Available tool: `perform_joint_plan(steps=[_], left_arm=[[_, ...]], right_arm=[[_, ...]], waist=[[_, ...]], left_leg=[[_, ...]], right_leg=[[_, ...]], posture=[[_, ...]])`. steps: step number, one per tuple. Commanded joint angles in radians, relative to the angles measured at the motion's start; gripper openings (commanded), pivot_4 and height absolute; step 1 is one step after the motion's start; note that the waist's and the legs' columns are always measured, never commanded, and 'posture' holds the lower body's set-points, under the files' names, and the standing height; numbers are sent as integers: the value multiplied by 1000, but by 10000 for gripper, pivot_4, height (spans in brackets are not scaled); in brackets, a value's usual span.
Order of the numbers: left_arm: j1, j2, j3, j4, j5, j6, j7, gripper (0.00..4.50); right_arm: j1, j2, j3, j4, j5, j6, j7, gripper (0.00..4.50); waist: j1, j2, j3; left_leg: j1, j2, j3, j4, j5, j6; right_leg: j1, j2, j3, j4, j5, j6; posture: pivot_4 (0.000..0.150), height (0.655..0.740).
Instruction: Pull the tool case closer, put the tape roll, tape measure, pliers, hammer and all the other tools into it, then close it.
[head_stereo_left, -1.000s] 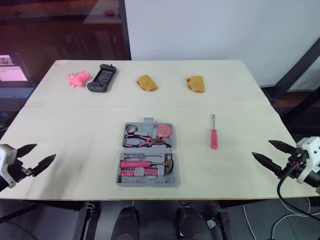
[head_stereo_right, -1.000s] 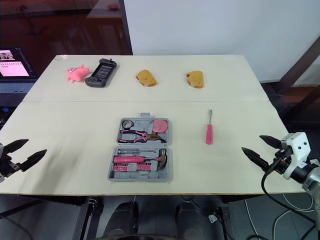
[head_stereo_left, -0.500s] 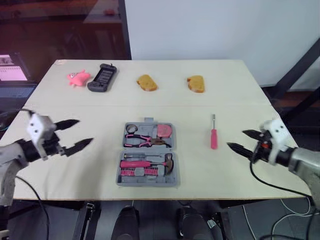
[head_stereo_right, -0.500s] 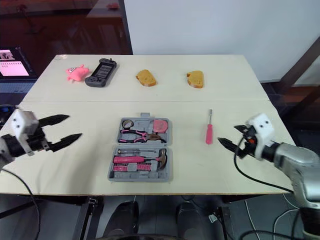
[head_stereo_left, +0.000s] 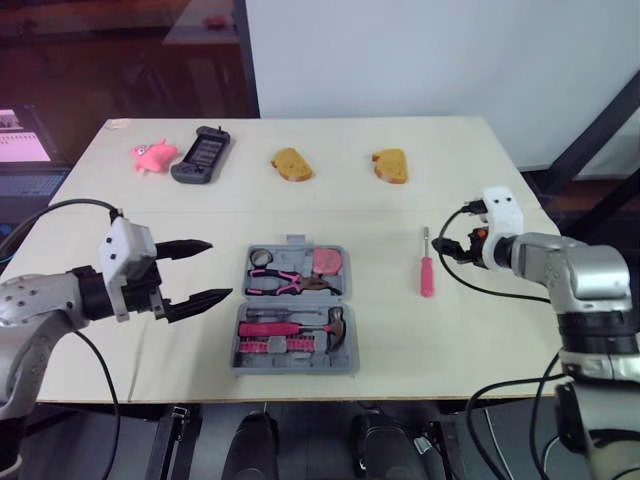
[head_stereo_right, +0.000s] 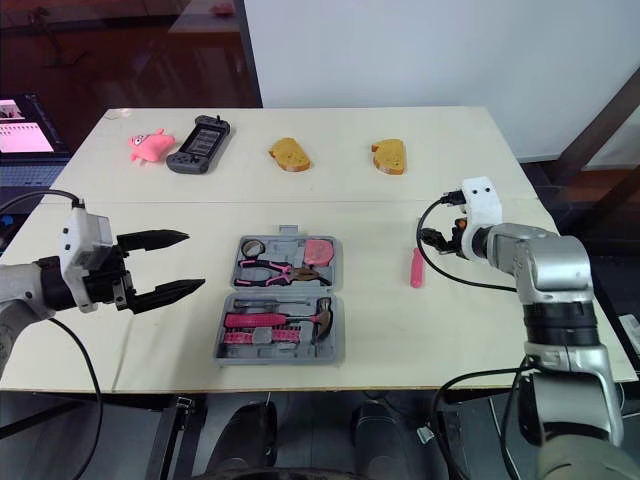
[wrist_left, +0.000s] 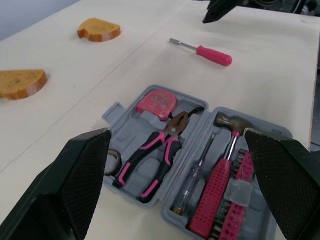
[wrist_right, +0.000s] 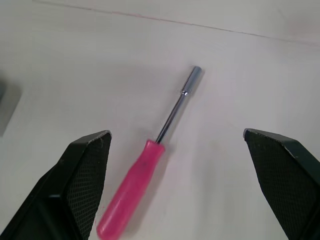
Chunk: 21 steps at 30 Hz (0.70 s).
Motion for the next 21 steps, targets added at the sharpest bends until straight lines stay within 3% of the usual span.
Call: perform_joint_plan(steps=[1,17,21], left_arm=[[41,-3,39,-82,-29,23,25,44665],[132,-2,68,-147,-8,23,91,44665],[143,-4,68,-153,-4,22,96,45000]], right_arm=[[-72,34,8,88,-19,23,-18,45000],[-199,193,72,468,-136,-109,-55,45000],[-190,192,76,472,-144,-94,-40,32687]], waist=[[-1,0,0],[-4,1,0],[-5,1,0]], left_leg=[[0,0,0,0,0,0],[-1,0,0,0,0,0],[0,0,0,0,0,0]], right_leg=[[0,0,0,0,0,0],[-1,0,0,1,0,0],[-1,1,0,1,0,0]], posture=[[1500,7207],[1500,7207],[1500,7207]])
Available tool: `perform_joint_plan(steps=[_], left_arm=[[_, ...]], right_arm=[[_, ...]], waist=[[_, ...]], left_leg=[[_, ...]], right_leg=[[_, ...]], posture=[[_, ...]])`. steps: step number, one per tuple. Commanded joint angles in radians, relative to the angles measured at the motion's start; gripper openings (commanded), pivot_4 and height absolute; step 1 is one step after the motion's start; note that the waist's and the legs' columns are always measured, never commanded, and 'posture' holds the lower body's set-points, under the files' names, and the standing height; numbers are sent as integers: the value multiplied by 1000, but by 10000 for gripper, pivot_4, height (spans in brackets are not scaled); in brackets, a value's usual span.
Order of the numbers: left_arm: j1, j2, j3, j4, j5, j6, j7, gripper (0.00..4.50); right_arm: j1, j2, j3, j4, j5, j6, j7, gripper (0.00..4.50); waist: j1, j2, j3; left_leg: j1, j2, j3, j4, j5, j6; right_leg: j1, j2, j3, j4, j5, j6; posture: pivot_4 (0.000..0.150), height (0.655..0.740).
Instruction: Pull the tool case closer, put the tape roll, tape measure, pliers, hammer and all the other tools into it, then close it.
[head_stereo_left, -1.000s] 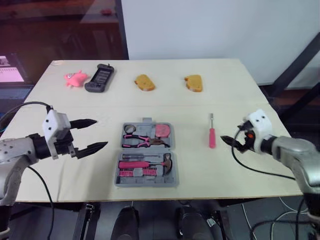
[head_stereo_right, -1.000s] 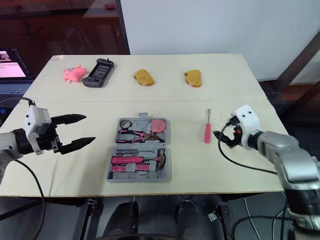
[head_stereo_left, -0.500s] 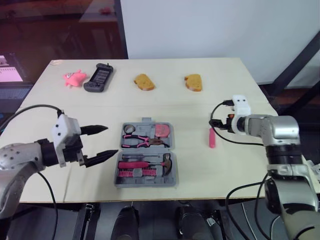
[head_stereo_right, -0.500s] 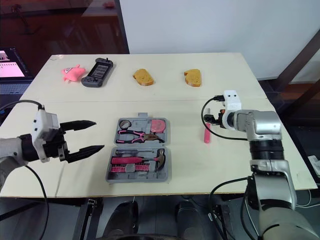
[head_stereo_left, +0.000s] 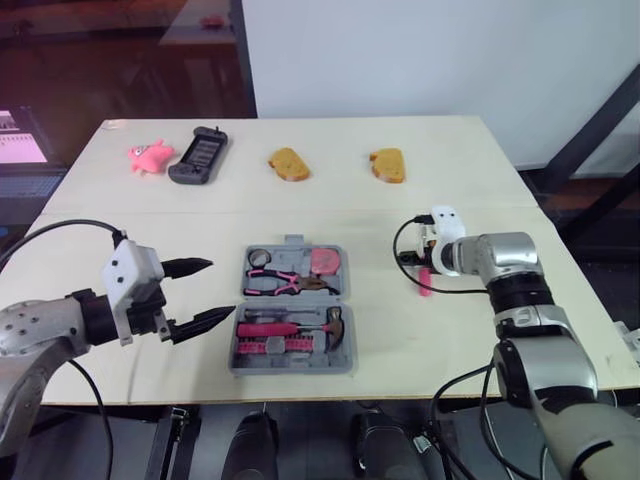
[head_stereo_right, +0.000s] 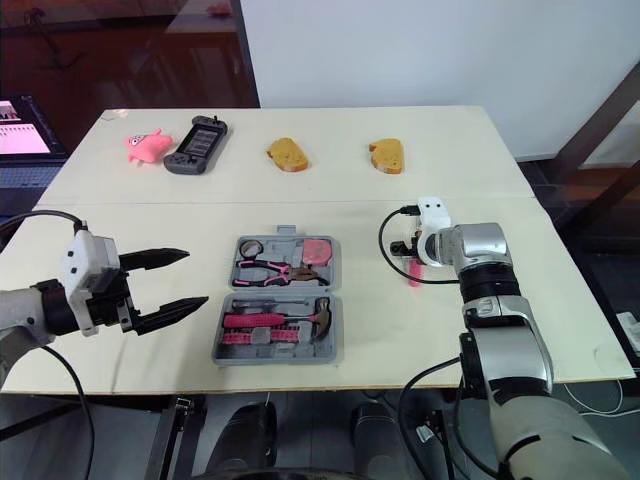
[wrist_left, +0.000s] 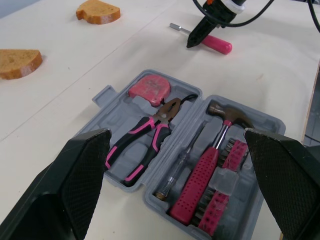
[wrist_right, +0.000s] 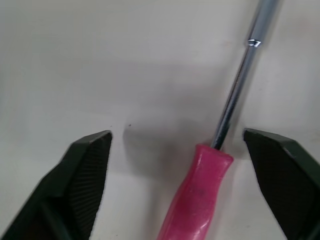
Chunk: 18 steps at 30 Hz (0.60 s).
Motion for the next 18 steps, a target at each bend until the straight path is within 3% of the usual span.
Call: perform_joint_plan(steps=[1,6,18], left_arm=[[6,6,34,-22,7,-9,10,45000],[12,6,39,-10,8,-15,3,45000],[-34,1,-19,41,20,-27,-29,45000]], right_arm=[[1,0,1,-8,-7,22,15,27779],[30,-24,10,-82,-11,91,43,3953],[163,-91,36,-431,30,288,116,3914]], waist=[[0,0,0],[-1,0,0],[4,1,0]], left_leg=[[0,0,0,0,0,0],[0,0,0,-1,0,0],[0,0,0,-1,0,0]], right_leg=[[0,0,0,0,0,0],[0,0,0,0,0,0],[-1,0,0,0,0,0]], posture=[[1500,7207],[1500,7207],[1500,7207]])
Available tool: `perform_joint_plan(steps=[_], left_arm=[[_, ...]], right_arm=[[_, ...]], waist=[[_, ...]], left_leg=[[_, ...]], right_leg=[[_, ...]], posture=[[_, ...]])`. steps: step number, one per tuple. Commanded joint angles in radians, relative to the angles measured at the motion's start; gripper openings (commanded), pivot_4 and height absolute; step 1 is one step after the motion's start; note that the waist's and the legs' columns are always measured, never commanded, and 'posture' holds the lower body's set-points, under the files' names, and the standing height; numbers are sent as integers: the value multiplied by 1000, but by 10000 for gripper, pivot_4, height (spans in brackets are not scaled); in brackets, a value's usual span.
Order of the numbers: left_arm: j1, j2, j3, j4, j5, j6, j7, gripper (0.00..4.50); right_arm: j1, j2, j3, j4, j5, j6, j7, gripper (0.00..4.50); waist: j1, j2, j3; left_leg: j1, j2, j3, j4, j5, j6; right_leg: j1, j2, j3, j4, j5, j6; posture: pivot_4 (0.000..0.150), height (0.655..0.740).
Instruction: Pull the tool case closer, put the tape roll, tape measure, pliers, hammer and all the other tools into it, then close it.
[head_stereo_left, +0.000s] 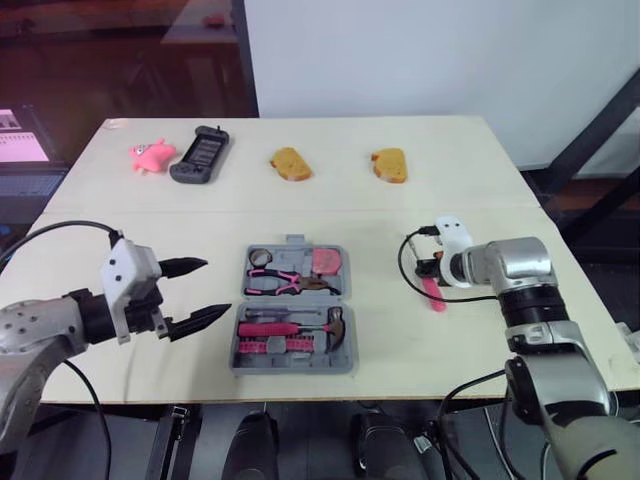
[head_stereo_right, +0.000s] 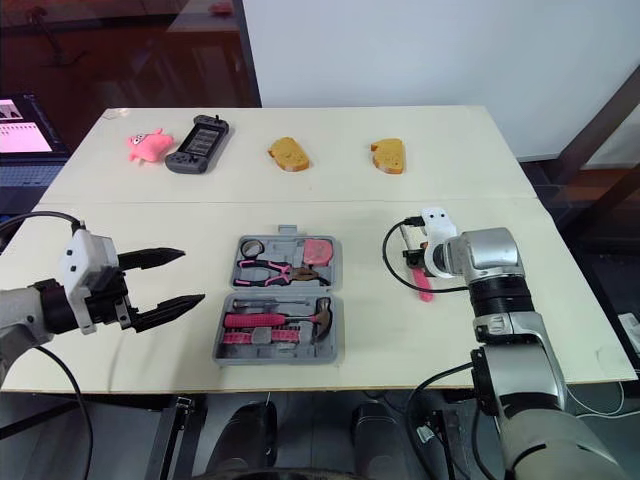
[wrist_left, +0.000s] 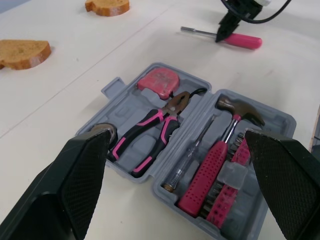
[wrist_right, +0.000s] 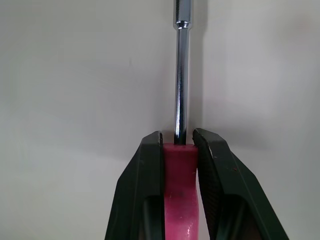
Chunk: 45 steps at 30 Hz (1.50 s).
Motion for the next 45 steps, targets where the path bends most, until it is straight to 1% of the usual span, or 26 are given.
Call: perform_joint_plan(steps=[1,6,10,18,20,21,22,23,25,26,27,31,34,36,39,41,42,44,45], left_arm=[[-20,2,-18,5,1,-19,-21,45000],[-59,2,-59,42,16,-32,-44,45000],[-85,-3,-89,62,23,-38,-54,45000],[-108,8,-121,88,26,-42,-92,45000],[-116,10,-119,99,30,-44,-99,45000],[-122,10,-121,103,31,-42,-100,45000],[-127,10,-124,105,31,-42,-101,45000],[-130,9,-129,106,33,-42,-101,45000],[-137,5,-138,106,37,-41,-102,45000],[-140,3,-141,107,39,-40,-102,45000],[-142,2,-143,108,40,-38,-101,45000],[-146,4,-142,114,39,-36,-108,45000],[-148,3,-139,115,36,-34,-110,45000],[-155,-1,-132,114,38,-47,-107,45000],[-172,-1,-103,95,-7,-23,-105,45000],[-171,8,-80,75,-38,-5,-112,45000],[-165,15,-75,67,-48,2,-118,45000],[-143,30,-70,52,-62,20,-134,45000],[-130,37,-64,46,-67,28,-140,45000]], right_arm=[[51,-29,3,-175,32,62,21,3914],[140,-24,-41,-364,68,187,0,3914],[202,-9,-71,-468,84,263,-23,3914],[265,39,-114,-575,98,342,-68,3914],[272,42,-123,-583,104,344,-77,14266],[281,45,-132,-588,113,344,-81,16805],[288,50,-139,-594,121,344,-85,22523],[296,54,-144,-601,128,344,-90,26512],[312,65,-152,-616,145,344,-98,36155],[317,70,-155,-620,153,344,-102,41778],[321,68,-151,-626,161,344,-105,44812],[308,41,-170,-638,194,344,-112,44812],[282,-37,-165,-653,242,344,-92,44812],[250,-132,-150,-667,336,344,-28,44812],[203,-307,-73,-733,450,333,107,44812],[175,-431,-14,-802,484,249,236,44812],[173,-486,16,-829,478,176,297,44812],[185,-572,73,-854,406,-46,409,44812],[212,-584,74,-853,367,-198,471,44812]], waist=[[0,0,0],[-2,0,0],[0,0,0],[-3,0,0],[-2,0,0],[-2,0,0],[-1,0,0],[1,0,0],[1,0,0],[1,0,0],[0,0,0],[0,0,0],[1,0,1],[1,0,1],[1,1,2],[1,1,2],[0,1,2],[-2,1,2],[-2,1,2]], left_leg=[[0,0,0,0,0,0],[0,0,0,0,0,0],[-1,0,0,0,0,0],[-1,0,0,0,0,0],[-1,0,0,0,0,0],[-1,0,0,0,0,0],[-1,0,0,0,0,0],[-2,0,0,0,0,0],[-2,0,0,0,0,0],[-2,0,0,1,0,0],[-2,0,0,1,0,0],[-2,0,0,0,0,0],[-3,0,0,1,0,0],[-4,0,0,1,0,0],[-8,0,0,1,0,0],[-12,0,-1,1,0,0],[-14,0,-1,1,0,0],[-14,0,-1,1,0,0],[-14,0,0,0,0,0]], right_leg=[[0,0,0,0,0,0],[-1,0,0,0,0,0],[-1,0,0,0,0,0],[-1,0,0,0,0,0],[-2,0,0,0,0,0],[-2,0,0,0,0,0],[-2,0,0,0,0,0],[-2,0,0,0,0,0],[-1,0,0,0,0,0],[-1,0,0,0,0,0],[-1,0,0,0,0,0],[-2,0,0,0,0,0],[-2,0,0,-1,0,0],[-3,0,0,-1,0,0],[-8,0,1,0,0,0],[-11,0,1,0,0,0],[-14,0,1,1,0,0],[-14,0,1,0,0,0],[-14,0,1,0,0,1]], posture=[[1500,7207],[1500,7207],[1500,7207],[1500,7207],[1500,7207],[1500,7207],[1500,7207],[1500,7207],[1500,7207],[1500,7207],[1500,7207],[1500,7207],[1500,7207],[1500,7207],[1500,7207],[1500,7207],[1500,7207],[1500,7207],[1500,7207]])
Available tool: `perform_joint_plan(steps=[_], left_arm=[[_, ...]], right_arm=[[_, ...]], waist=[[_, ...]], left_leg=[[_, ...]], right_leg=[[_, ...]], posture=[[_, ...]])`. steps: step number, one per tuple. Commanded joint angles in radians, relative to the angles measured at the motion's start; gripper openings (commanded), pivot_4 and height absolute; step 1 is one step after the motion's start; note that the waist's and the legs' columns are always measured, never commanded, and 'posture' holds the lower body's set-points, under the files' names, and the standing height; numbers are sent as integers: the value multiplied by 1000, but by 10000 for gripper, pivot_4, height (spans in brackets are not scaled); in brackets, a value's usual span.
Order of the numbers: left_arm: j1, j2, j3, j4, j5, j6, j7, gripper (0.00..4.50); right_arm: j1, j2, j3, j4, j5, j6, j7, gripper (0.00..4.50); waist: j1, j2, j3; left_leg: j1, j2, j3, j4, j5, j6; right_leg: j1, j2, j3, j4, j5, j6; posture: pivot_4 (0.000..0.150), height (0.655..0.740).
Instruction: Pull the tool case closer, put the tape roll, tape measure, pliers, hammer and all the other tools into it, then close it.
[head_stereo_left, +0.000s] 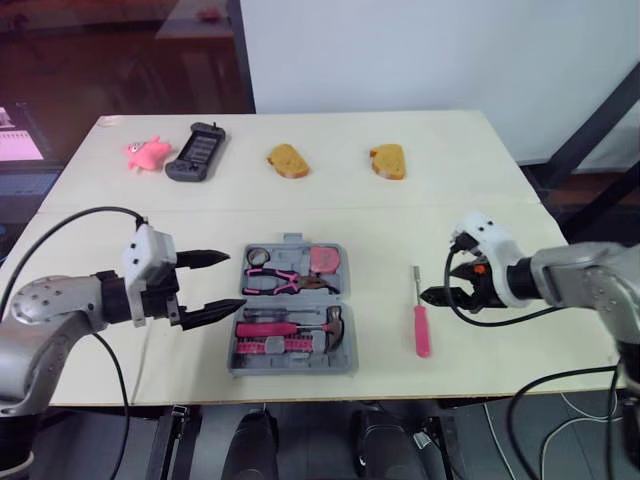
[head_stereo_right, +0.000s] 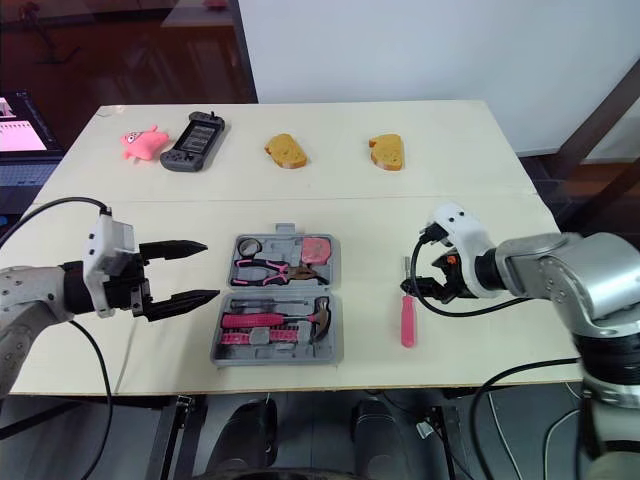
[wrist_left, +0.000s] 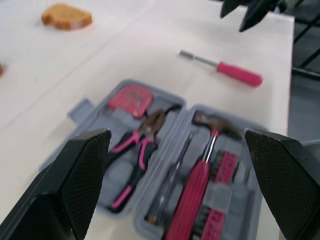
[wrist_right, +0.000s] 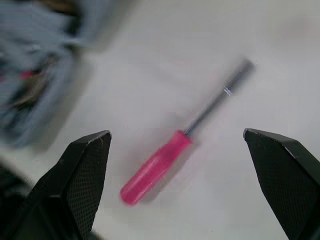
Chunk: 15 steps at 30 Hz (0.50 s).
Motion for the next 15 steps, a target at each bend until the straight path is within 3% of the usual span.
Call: perform_joint_plan(steps=[1,4,7,15], left_arm=[[36,29,46,-46,-42,28,-26,45000],[41,27,59,-61,-66,51,-11,45000],[50,21,59,-77,-69,60,5,45000],[76,20,70,-102,-67,66,29,45000]], right_arm=[[61,-76,53,-30,-151,-502,217,44812],[90,-188,210,86,-416,-968,423,44812],[11,-174,340,255,-610,-1267,535,44812],[-153,-11,488,598,-954,-1904,504,44812]], waist=[[1,0,0],[3,0,1],[-1,-2,3],[0,-1,5]], left_leg=[[0,0,0,0,0,0],[0,0,0,1,0,0],[0,0,1,3,1,-1],[1,0,1,1,2,-3]], right_leg=[[0,0,0,0,0,0],[0,0,0,0,0,2],[1,0,0,0,0,0],[-1,0,0,2,3,4]], posture=[[1500,7207],[1500,7207],[1500,7207],[1500,7207]])
